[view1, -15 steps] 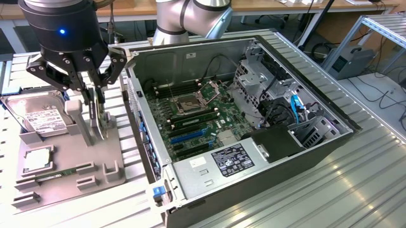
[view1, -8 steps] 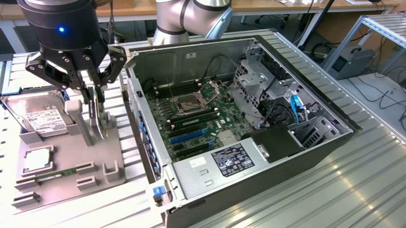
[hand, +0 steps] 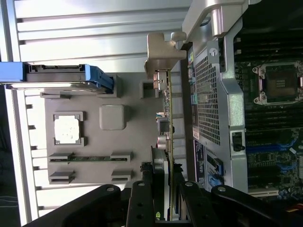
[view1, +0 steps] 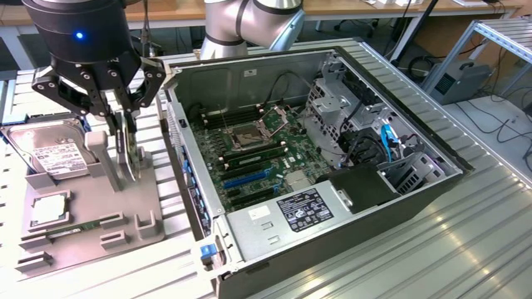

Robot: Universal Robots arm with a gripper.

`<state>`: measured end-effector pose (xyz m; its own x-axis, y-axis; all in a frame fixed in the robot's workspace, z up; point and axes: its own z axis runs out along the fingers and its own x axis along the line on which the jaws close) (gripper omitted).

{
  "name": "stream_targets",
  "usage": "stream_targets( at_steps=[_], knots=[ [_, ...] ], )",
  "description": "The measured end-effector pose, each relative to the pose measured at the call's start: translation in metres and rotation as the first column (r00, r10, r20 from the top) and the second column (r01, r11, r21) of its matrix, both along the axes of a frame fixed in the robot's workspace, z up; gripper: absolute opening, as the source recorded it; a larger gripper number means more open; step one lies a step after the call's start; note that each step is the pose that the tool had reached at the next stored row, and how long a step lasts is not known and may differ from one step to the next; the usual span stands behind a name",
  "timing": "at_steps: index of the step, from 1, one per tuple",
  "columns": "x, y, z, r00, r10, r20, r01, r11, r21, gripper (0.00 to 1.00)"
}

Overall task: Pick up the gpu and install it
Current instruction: 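Pick up the gpu and move the gpu toward the slot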

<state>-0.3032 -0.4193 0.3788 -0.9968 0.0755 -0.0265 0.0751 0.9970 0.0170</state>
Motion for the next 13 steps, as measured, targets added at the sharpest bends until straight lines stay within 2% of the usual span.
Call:
stream_targets(
  at_steps=[13],
  knots=[
    [0.0000, 0.0000, 0.0035, 1.0000, 0.000, 0.0000, 0.000, 1.0000, 0.0000, 0.27]
  ],
)
